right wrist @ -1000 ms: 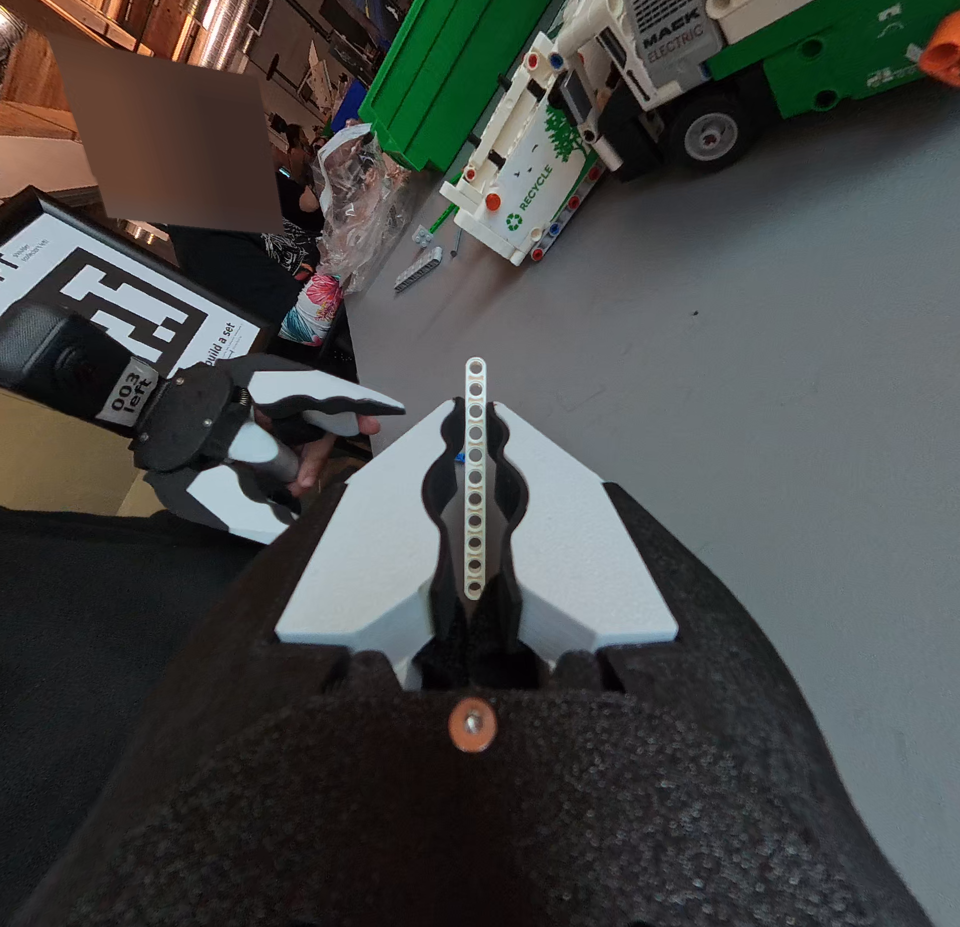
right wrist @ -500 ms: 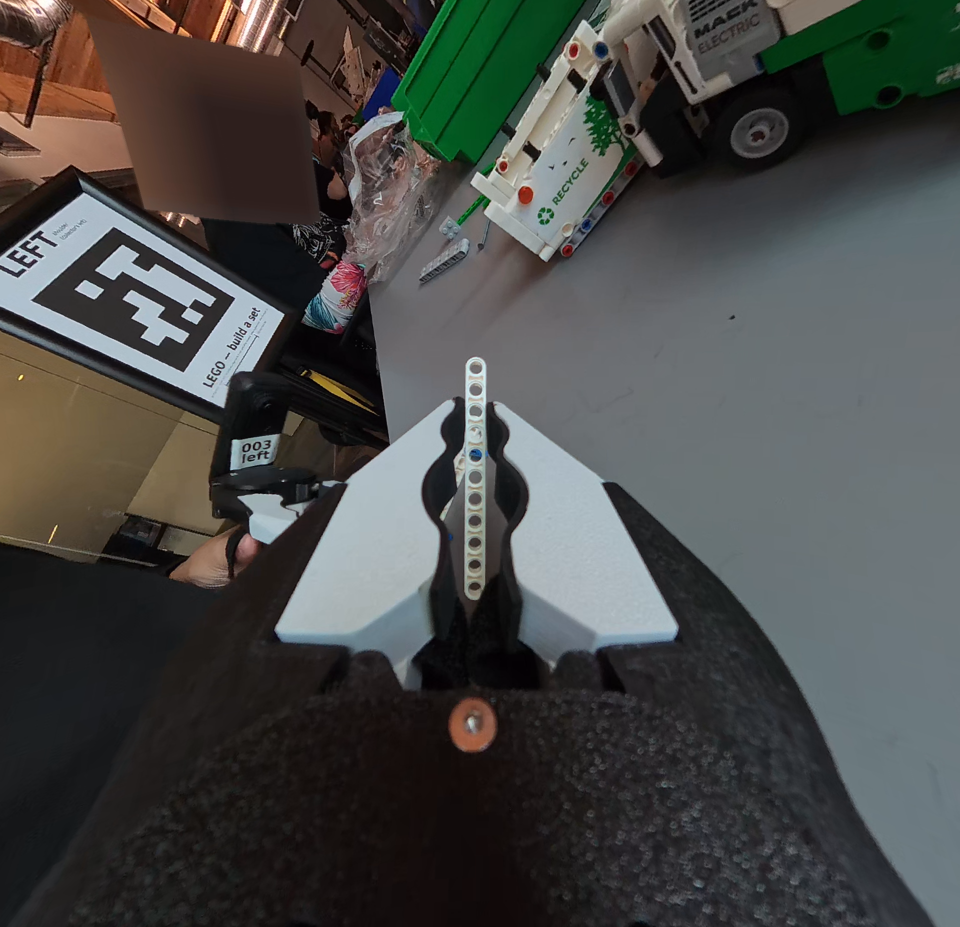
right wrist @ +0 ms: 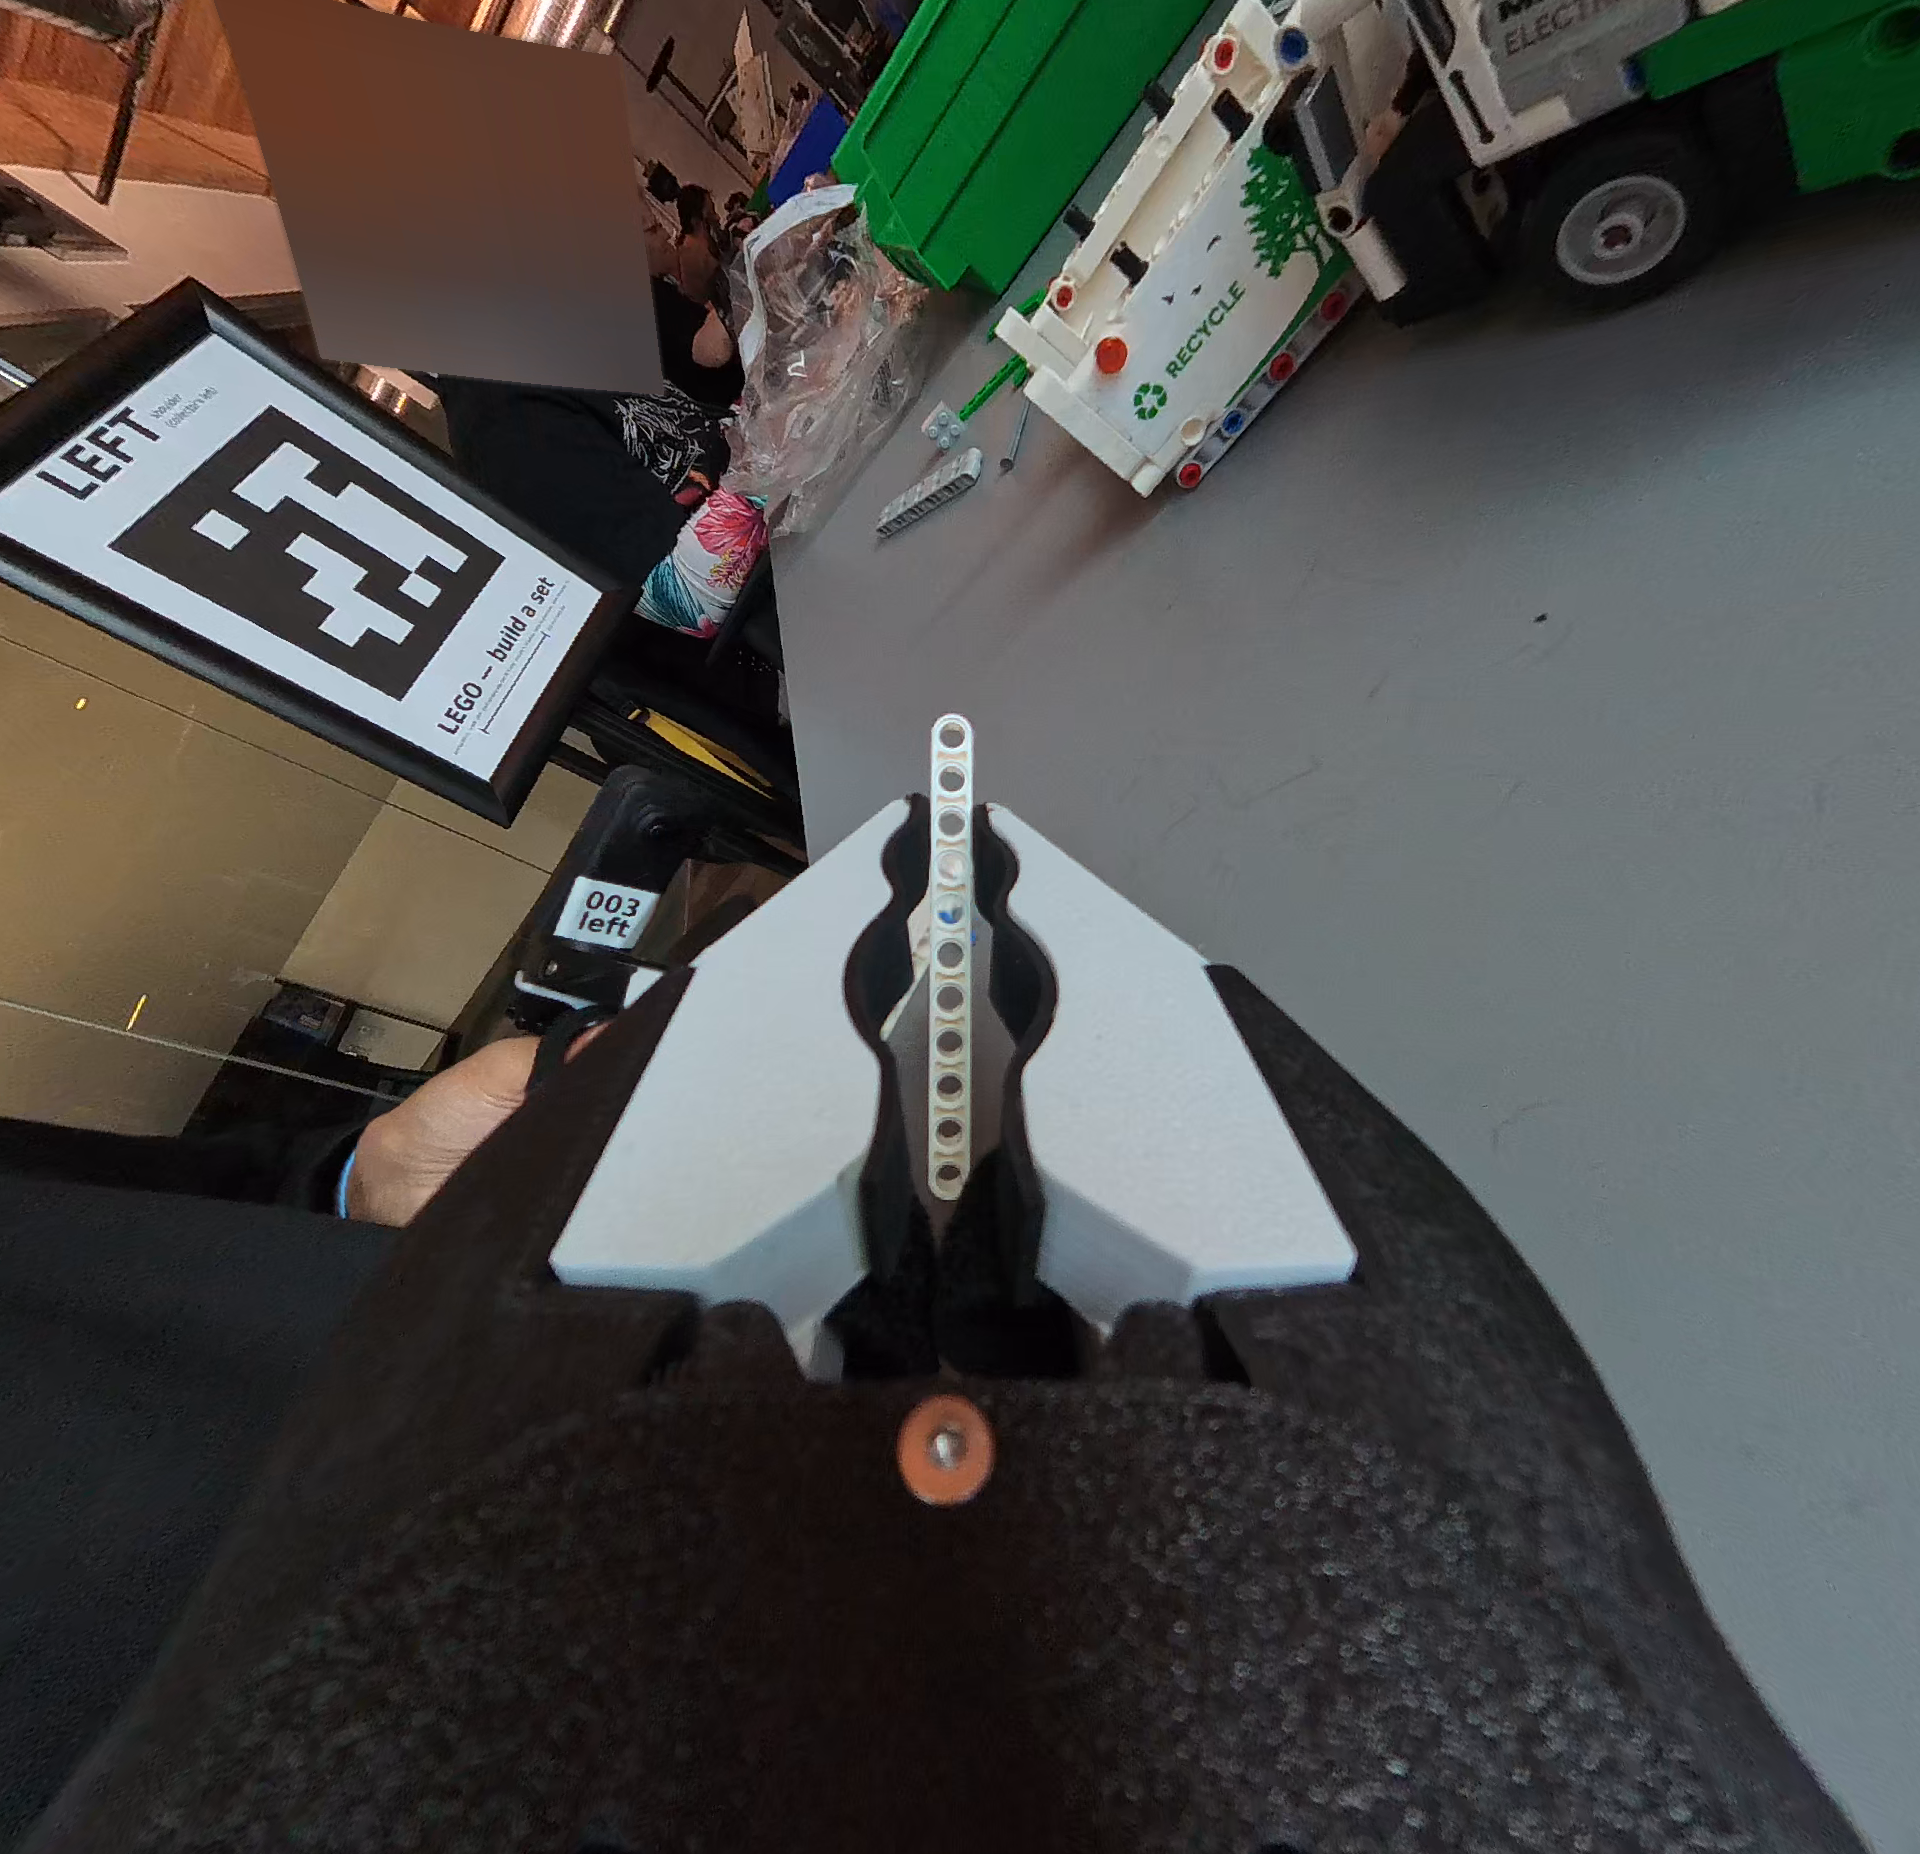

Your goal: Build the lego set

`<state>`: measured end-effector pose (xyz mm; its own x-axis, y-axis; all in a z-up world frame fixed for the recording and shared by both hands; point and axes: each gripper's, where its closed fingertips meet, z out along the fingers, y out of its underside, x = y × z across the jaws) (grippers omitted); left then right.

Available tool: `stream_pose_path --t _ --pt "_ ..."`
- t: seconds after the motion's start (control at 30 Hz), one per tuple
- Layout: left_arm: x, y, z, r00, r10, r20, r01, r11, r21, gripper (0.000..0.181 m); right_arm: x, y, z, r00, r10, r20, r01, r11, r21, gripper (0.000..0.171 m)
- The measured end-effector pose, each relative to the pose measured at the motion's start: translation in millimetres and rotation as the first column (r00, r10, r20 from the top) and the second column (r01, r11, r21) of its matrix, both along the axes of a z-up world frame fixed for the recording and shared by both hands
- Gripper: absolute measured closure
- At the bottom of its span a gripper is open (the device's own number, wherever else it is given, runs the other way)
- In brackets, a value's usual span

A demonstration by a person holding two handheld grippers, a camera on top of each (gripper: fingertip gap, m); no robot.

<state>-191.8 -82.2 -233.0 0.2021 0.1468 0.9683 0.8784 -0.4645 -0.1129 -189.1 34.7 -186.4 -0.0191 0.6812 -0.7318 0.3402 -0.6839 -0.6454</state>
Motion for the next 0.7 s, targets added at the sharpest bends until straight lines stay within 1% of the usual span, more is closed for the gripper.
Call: stream_pose_path --t 0.13,0.2,0.3,0.33,0.4,0.5,0.57,0.63,0.7 --pt "4 -12 20 1.000 -0.019 -0.023 0.022 0.991 0.130 0.175 0 -3 2 1.000 0.012 -0.017 -0.012 1.000 0.004 0.166" --pt "3 -17 41 0.999 -0.028 -0.035 0.036 0.970 0.240 0.176 0 -6 7 0.999 0.026 -0.043 -0.025 1.000 0.007 0.166" --pt "-7 -14 78 0.986 -0.026 -0.165 0.091 0.912 0.399 0.177 0 -19 27 0.982 0.069 -0.174 -0.070 0.998 0.000 0.165" --pt "-12 -9 87 0.975 -0.026 -0.222 0.123 0.893 0.433 0.177 1 -21 41 0.966 0.060 -0.253 -0.069 0.997 -0.029 0.166" --pt "-23 7 100 0.953 -0.032 -0.302 0.178 0.864 0.470 0.177 1 -25 69 0.910 0.031 -0.414 -0.096 0.986 -0.138 0.166" --pt "-24 34 103 0.941 -0.108 -0.322 0.262 0.834 0.486 0.177 -2 -24 82 0.854 -0.041 -0.518 -0.118 0.956 -0.270 0.166" --pt "-19 47 101 0.944 -0.176 -0.278 0.298 0.817 0.493 0.177 -6 -14 78 0.848 -0.116 -0.518 -0.055 0.951 -0.303 0.166" --pt "-15 57 96 0.948 -0.226 -0.225 0.311 0.811 0.496 0.177 1 -2 84 0.808 -0.185 -0.560 -0.013 0.943 -0.332 0.167" --pt "-16 64 92 0.949 -0.240 -0.202 0.311 0.812 0.495 0.177 4 13 77 0.815 -0.246 -0.525 0.083 0.946 -0.315 0.167"
